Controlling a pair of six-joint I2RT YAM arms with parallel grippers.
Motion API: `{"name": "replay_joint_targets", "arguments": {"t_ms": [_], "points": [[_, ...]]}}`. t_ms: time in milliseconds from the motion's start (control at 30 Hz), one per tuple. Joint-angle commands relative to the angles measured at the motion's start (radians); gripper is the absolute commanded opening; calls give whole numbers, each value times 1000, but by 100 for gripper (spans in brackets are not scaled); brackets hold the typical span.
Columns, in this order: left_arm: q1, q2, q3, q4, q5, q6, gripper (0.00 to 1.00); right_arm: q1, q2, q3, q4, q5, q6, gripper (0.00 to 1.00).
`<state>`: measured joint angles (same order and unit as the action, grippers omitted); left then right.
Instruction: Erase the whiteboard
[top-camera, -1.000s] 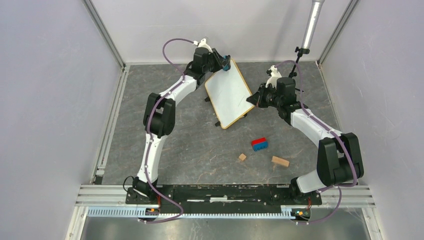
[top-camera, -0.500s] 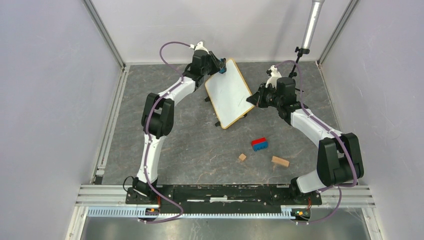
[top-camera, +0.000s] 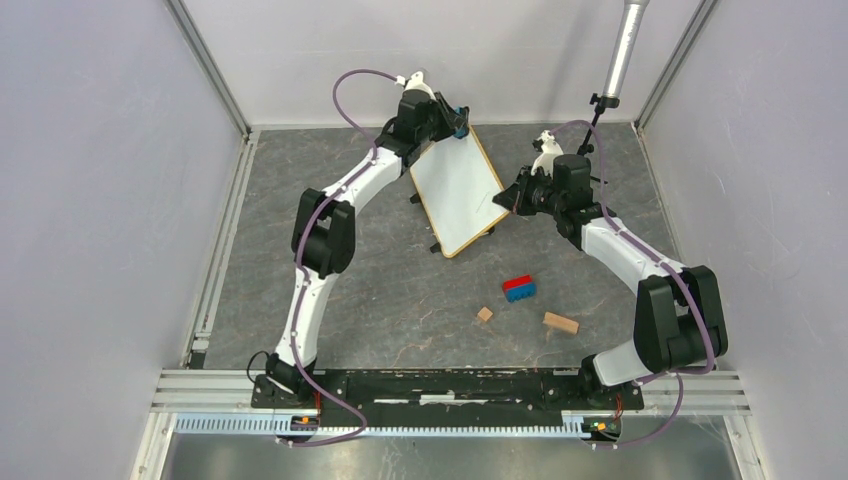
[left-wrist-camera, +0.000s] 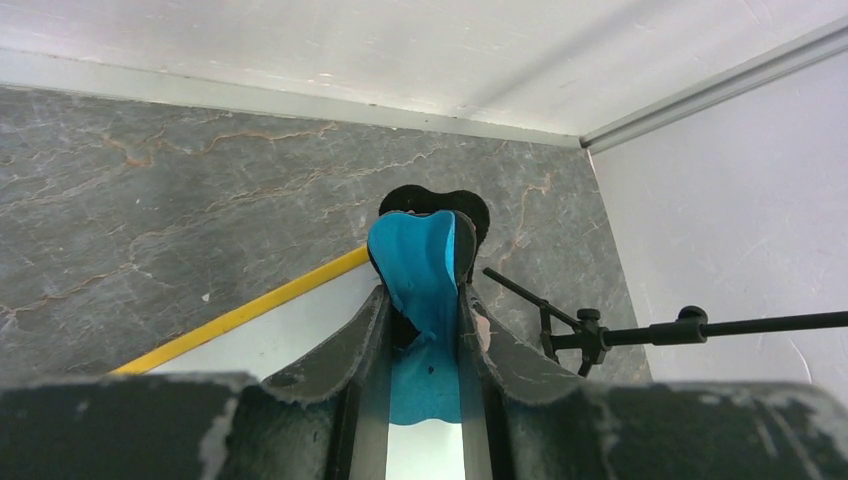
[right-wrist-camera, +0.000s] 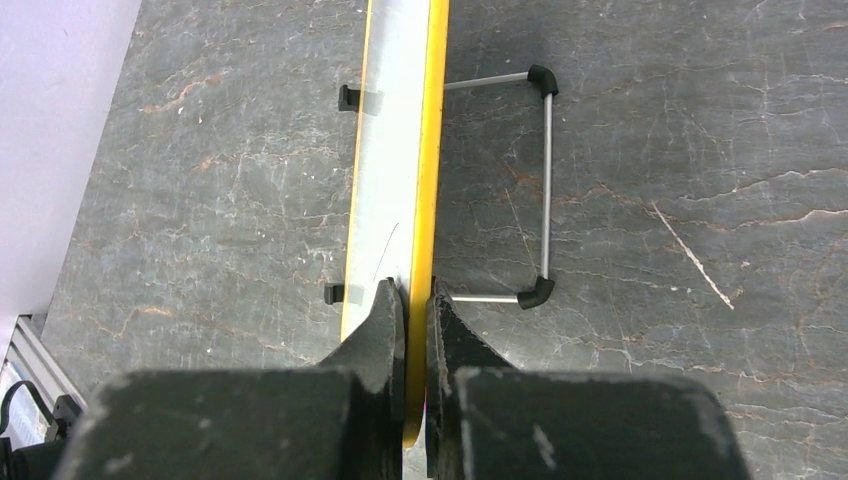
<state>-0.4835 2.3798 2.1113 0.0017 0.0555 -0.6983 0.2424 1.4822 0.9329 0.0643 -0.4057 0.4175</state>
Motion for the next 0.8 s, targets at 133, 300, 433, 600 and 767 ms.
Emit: {"name": "replay_joint_targets", "arguments": {"t_ms": [133, 300, 433, 600, 767], "points": [[76, 1, -230, -73, 17, -26, 8, 62, -8, 14, 9, -143, -151, 0], [62, -19, -225, -71, 15, -2, 9, 64, -8, 13, 11, -143, -150, 0], [14, 1, -91, -116, 8, 17, 9, 65, -7, 15, 5, -141, -154, 0], [-51, 44, 92, -124, 35, 34, 11, 66, -9, 15, 1, -139, -155, 0], [-67, 105, 191, -72, 62, 59, 13, 67, -11, 18, -4, -139, -158, 0]]}}
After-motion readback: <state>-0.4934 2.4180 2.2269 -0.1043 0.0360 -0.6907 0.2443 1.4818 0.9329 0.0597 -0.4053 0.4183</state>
